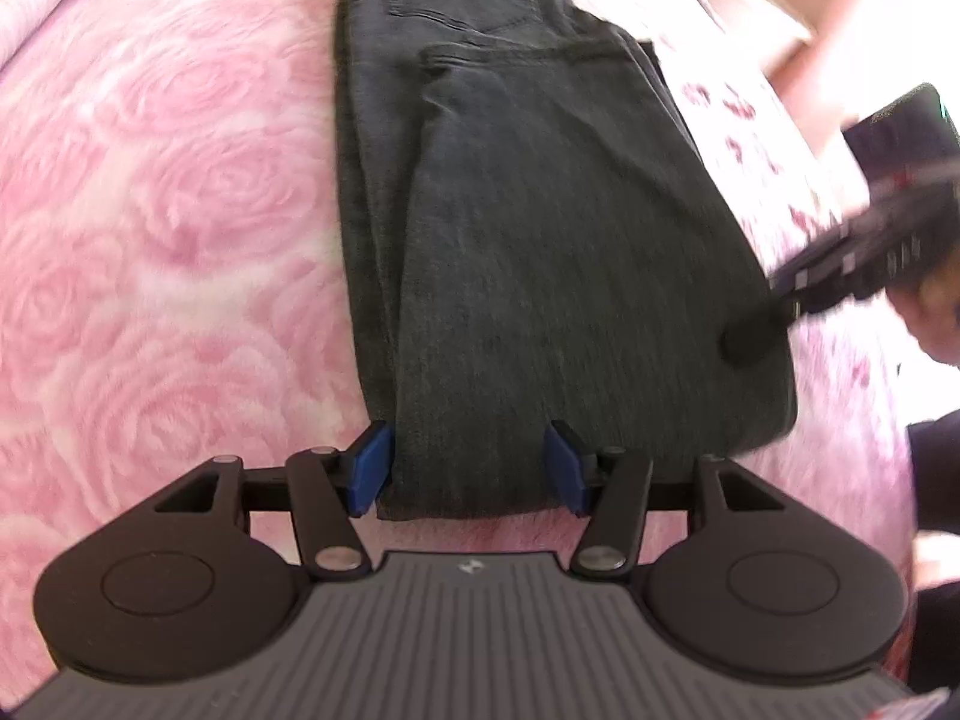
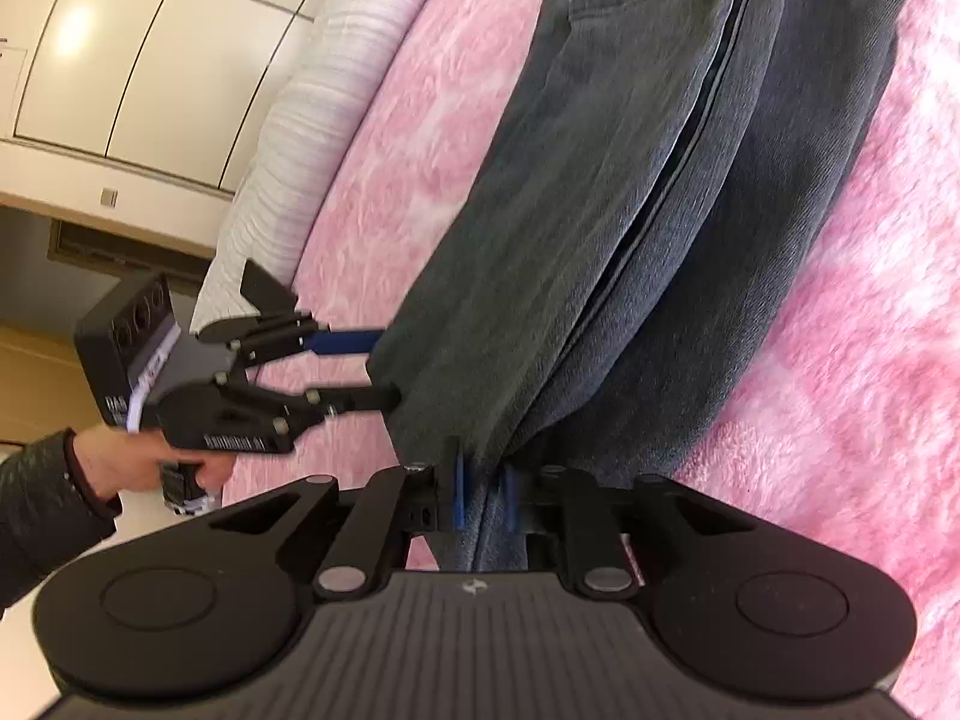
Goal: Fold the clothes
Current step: 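Pinch the folded jeans with the right gripper and smooth it, then release, then grasp the folded jeans end with both grippers and lift it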
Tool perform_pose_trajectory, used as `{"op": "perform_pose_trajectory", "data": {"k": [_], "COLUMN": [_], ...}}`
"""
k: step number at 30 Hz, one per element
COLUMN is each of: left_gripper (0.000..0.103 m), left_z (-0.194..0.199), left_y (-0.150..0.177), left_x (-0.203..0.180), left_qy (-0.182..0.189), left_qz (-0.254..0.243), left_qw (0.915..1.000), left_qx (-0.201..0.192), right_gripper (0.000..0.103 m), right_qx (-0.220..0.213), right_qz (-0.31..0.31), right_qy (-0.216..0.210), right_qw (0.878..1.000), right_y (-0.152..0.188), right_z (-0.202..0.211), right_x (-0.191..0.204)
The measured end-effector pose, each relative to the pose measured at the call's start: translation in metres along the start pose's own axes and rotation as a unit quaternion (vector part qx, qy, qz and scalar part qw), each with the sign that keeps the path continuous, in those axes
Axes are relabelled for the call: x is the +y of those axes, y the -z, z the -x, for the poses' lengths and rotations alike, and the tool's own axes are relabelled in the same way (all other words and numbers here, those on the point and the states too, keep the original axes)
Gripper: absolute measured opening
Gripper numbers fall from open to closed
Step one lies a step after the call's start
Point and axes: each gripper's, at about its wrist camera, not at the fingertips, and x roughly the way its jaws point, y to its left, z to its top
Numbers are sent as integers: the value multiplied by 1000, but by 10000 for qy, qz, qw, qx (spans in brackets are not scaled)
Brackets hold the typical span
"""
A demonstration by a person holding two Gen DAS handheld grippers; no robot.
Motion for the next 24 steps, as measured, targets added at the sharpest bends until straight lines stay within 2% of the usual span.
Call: {"op": "perform_pose_trajectory", "data": {"k": [2,3,5,7,8,9,10,11,12,14,15,17,18,19,21,22,24], "left_gripper": [52,56,60,63,63,63,63,64,64,64,63,58,57,57,57,57,57], "left_z": [2,4,10,14,15,14,12,10,4,-7,-13,-24,-28,-30,-32,-32,-31], "left_y": [3,5,14,25,33,43,52,60,67,81,84,83,80,73,61,58,57], "left_x": [-8,-13,-27,-44,-54,-63,-72,-80,-86,-97,-99,-99,-97,-94,-88,-84,-82], "left_qy": [-212,-341,-727,-1118,-1277,-1423,-1551,-1674,-1782,-1987,-2059,-2163,-2191,-2122,-1999,-1943,-1882], "left_qz": [-333,-518,-1142,-1968,-2472,-3001,-3444,-3868,-4194,-4810,-4956,-5095,-5062,-4891,-4571,-4483,-4365], "left_qw": [9992,9981,9907,9737,9602,9428,9254,9062,8894,8531,8428,8316,8329,8449,8655,8713,8785], "left_qx": [-25,-56,-157,-248,-265,-287,-314,-340,-354,-382,-412,-452,-465,-450,-442,-452,-476], "right_gripper": [31,35,40,43,46,52,59,63,72,74,74,73,73,73,72,72,72], "right_qx": [-174,-275,-415,-407,-400,-392,-367,-366,-364,-316,-243,-99,-44,12,128,161,335], "right_qz": [-233,-330,-281,469,852,1233,1787,2340,2882,3732,4061,4736,5038,5332,5716,5859,6123], "right_qy": [130,180,428,886,1115,1341,1648,1963,2270,2492,2499,2489,2511,2531,2599,2687,3069], "right_qw": [9995,9989,9978,9941,9893,9825,9693,9515,9295,8931,8787,8448,8265,8073,7782,7644,7279], "right_y": [0,1,2,9,13,17,24,35,46,70,82,106,115,124,135,137,139], "right_z": [6,10,22,30,34,39,38,33,29,13,4,-17,-28,-40,-59,-71,-91], "right_x": [-2,-3,0,18,28,37,52,66,81,102,110,123,127,130,131,131,124]}}
